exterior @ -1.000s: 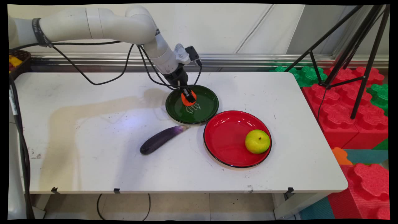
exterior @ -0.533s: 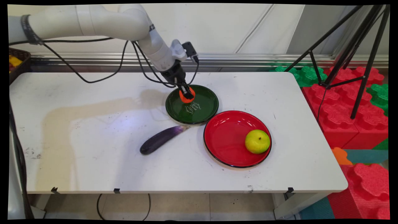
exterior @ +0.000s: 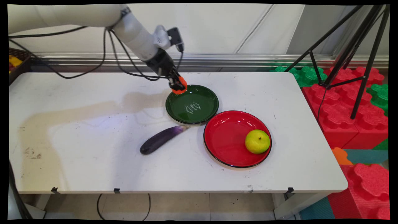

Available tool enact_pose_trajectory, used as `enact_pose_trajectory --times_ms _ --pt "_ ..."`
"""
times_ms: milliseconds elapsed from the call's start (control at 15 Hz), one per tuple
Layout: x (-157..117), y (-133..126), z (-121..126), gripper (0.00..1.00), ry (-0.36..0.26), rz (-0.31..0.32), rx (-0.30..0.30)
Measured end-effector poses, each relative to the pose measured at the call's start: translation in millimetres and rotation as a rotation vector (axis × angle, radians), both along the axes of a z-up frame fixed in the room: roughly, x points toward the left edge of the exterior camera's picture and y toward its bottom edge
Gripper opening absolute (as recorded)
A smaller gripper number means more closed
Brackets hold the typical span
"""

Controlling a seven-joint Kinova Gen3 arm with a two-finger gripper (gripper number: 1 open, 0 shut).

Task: Place the picked object on the table

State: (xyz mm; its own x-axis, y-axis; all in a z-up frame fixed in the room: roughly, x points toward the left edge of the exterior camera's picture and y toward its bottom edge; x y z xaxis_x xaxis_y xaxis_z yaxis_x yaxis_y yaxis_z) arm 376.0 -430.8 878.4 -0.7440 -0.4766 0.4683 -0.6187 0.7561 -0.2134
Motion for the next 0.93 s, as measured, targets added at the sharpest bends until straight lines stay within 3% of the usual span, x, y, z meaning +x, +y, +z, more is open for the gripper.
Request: enact_pose_trajectory --times_ms 400,933 --pt "37.1 35.1 26.3 0.0 -0.007 -0.079 -0.033" --pt "74.4 82.3 26.9 0.0 -0.029 -0.204 -0.004"
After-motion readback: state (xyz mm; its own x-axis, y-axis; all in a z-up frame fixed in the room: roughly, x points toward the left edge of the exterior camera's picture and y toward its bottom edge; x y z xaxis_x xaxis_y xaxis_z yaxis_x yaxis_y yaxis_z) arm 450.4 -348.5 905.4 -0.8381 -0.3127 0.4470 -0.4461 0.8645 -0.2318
